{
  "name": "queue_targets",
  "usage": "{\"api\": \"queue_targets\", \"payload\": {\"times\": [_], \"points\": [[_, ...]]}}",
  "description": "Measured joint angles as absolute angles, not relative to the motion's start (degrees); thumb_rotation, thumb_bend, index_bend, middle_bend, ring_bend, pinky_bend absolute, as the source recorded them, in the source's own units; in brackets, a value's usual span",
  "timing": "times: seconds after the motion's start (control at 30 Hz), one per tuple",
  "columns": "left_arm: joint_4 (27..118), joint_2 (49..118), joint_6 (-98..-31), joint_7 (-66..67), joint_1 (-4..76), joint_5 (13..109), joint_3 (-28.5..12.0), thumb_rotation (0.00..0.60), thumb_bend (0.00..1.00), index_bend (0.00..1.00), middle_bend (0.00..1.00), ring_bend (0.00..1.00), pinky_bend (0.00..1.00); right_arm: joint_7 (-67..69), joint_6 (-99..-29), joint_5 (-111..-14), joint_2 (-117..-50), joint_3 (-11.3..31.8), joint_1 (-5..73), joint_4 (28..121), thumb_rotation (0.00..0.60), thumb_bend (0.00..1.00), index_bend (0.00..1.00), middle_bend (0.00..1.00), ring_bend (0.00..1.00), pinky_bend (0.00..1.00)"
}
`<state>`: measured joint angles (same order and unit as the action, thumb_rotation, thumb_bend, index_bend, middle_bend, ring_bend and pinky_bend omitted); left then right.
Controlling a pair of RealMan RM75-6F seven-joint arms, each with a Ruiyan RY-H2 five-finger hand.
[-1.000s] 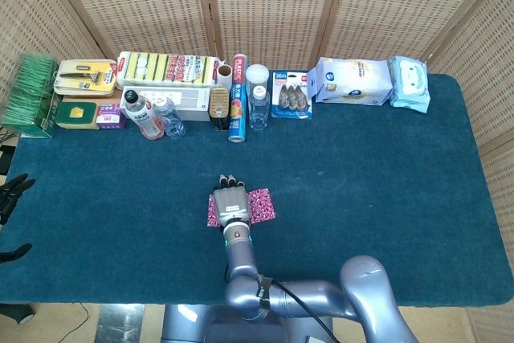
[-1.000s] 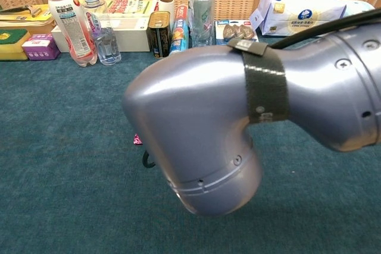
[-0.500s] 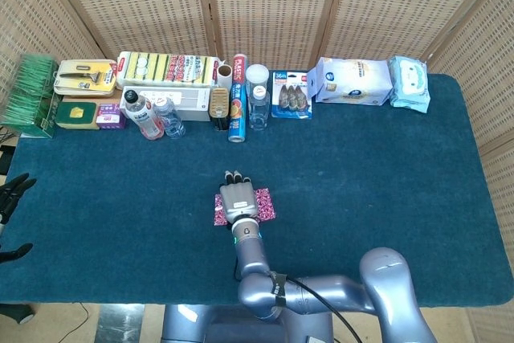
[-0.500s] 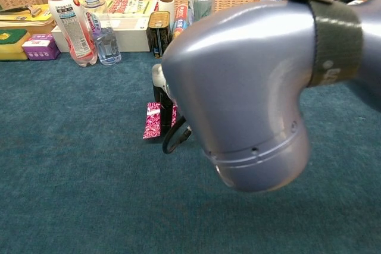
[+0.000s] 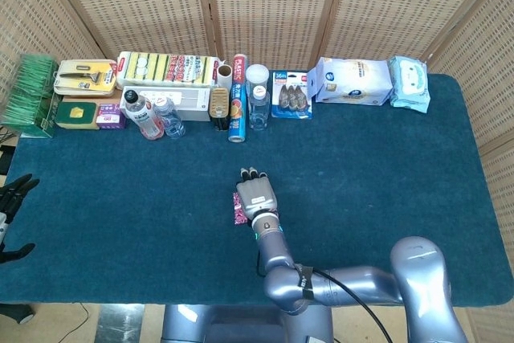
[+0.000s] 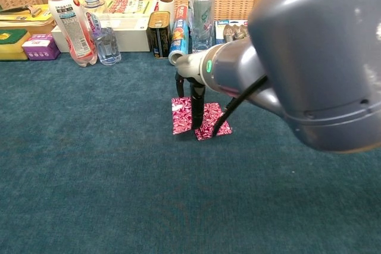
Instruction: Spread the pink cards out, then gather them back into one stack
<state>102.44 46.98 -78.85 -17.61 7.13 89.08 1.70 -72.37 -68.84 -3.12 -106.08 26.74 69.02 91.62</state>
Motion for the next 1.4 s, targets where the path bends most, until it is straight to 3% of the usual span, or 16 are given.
{"api": "queue_targets", "payload": {"times": [0.47,1.4], "points": [[103.77,47.59,-77.87,-14.28,7.38,86.79,1.07,0.6,0.05,0.0,0.0,0.0,0.05,-72.58,-62.73,-0.49,-100.78,22.76,70.36,93.17,0.6,0.23,0.47,0.06,0.0,0.15],[104.8,47.98,-76.75,-11.75,7.69,85.28,0.6,0.6,0.05,0.0,0.0,0.0,0.05,-68.08,-59.6,5.99,-94.54,20.64,75.02,92.41,0.6,0.23,0.46,0.06,0.0,0.16]]}}
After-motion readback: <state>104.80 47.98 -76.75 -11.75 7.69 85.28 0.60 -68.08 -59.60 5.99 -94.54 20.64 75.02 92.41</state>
